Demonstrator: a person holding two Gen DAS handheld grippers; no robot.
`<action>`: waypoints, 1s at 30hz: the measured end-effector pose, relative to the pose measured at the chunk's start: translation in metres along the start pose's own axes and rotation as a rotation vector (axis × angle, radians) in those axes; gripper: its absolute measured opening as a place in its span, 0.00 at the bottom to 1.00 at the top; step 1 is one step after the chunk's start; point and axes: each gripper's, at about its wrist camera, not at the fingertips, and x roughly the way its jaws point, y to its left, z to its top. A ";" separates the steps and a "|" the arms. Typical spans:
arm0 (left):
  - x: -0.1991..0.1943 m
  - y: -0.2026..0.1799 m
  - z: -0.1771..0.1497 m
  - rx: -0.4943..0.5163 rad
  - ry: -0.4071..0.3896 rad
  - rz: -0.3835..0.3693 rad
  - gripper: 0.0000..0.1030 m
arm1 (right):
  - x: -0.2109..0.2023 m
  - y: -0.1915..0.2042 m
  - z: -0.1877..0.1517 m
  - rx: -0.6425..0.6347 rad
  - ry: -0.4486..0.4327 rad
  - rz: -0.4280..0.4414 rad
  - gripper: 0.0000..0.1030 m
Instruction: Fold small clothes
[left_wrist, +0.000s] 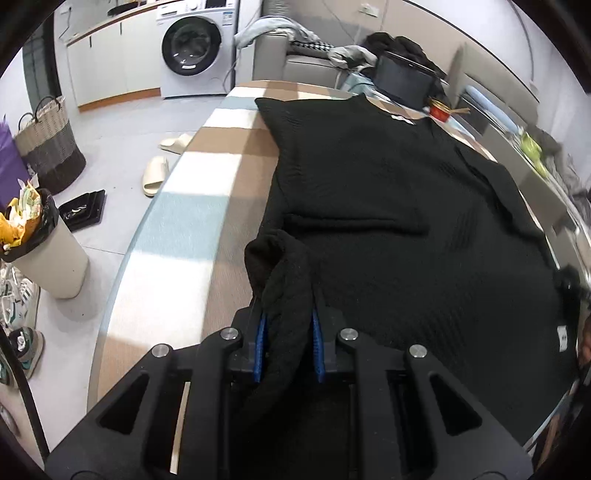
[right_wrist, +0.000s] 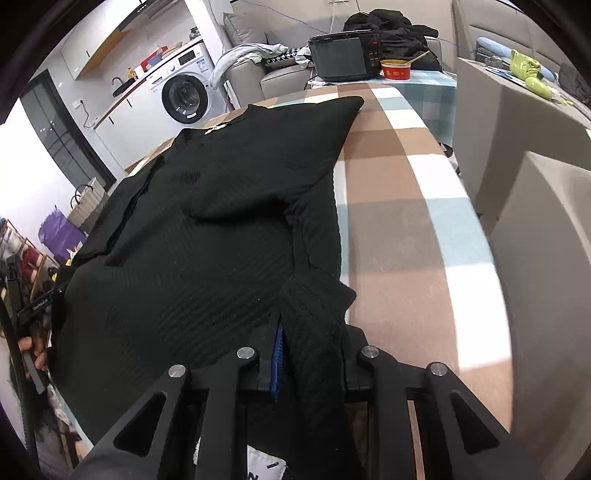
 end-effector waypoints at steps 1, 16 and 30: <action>-0.004 -0.001 -0.004 0.006 0.001 -0.003 0.16 | -0.004 -0.002 -0.005 -0.001 0.004 -0.001 0.20; -0.074 0.020 -0.060 -0.018 -0.021 -0.028 0.60 | -0.066 -0.024 -0.043 0.026 -0.029 0.048 0.51; -0.094 0.014 -0.118 0.055 0.023 -0.021 0.62 | -0.086 -0.024 -0.101 -0.086 0.076 0.139 0.51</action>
